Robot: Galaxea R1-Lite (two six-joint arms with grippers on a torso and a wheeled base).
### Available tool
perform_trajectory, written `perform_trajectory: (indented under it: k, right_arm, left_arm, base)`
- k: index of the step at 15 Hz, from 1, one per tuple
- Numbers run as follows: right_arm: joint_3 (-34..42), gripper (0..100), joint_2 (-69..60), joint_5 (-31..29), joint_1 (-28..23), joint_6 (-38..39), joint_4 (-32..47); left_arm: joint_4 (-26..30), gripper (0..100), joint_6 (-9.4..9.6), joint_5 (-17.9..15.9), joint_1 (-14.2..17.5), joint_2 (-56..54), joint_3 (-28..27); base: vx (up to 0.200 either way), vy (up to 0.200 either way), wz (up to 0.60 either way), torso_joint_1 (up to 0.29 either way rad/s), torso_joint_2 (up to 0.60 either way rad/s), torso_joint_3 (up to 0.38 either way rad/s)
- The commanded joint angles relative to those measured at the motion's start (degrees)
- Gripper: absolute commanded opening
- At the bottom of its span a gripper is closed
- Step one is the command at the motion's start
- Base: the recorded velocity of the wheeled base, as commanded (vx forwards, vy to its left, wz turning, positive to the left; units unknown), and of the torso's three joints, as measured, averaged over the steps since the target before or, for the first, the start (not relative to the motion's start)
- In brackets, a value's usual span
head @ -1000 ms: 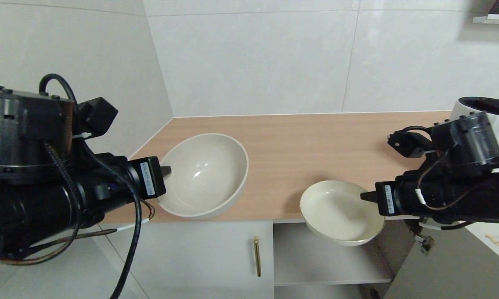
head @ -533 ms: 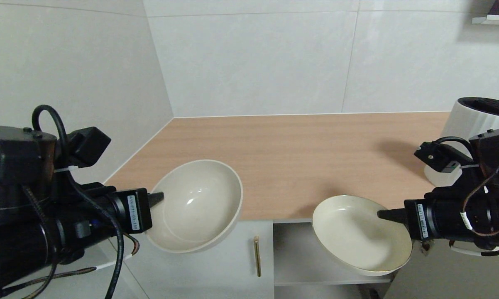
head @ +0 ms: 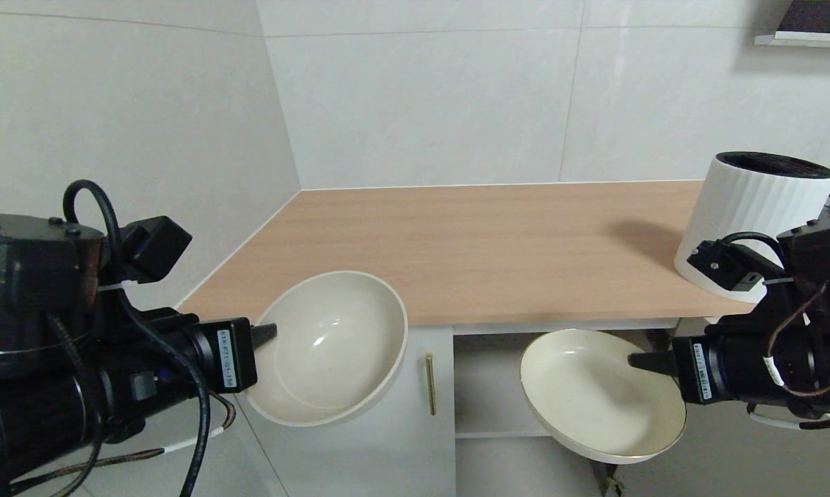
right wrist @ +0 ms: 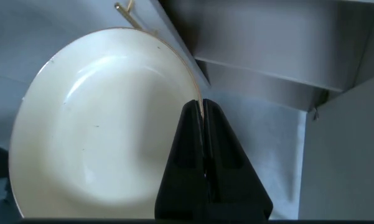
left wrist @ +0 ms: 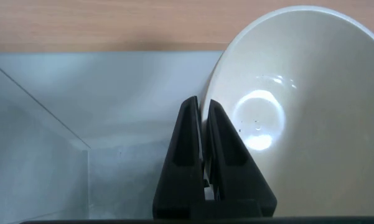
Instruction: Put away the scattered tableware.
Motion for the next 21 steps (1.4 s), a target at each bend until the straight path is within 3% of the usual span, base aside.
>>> perform_trajectory:
  k: [1,4,7,11,21]
  right_arm:
    - [0.42,0,0.35,-0.03,-0.06,-0.03,-0.32]
    - [1.48,0,0.62,-0.03,-0.14,-0.29,-1.99]
    - [4.55,0,2.20,-0.12,-0.06,-0.47,-8.67]
    - [5.17,0,2.73,-0.21,-0.06,-0.56,-9.37]
    - [5.52,0,3.08,-0.38,-0.06,-1.70,-9.37]
  left_arm:
    - [-0.02,0,-0.05,0.04,0.04,0.45,0.04]
    - [-0.02,0,-0.05,-0.05,0.04,0.54,0.13]
    - [-0.29,0,-0.22,0.04,0.13,0.63,0.40]
    - [-0.29,0,-0.22,0.04,0.13,0.98,0.48]
    - [-0.29,0,-0.31,0.04,0.13,1.33,0.48]
  base:
    - [0.000,0.000,0.00,0.000,0.00,0.000]
    - [0.000,0.000,0.00,0.000,0.00,0.000]
    - [0.000,0.000,0.00,0.000,0.00,0.000]
    - [0.000,0.000,0.00,-0.015,0.04,0.025]
    - [0.000,0.000,0.00,-0.168,0.44,0.265]
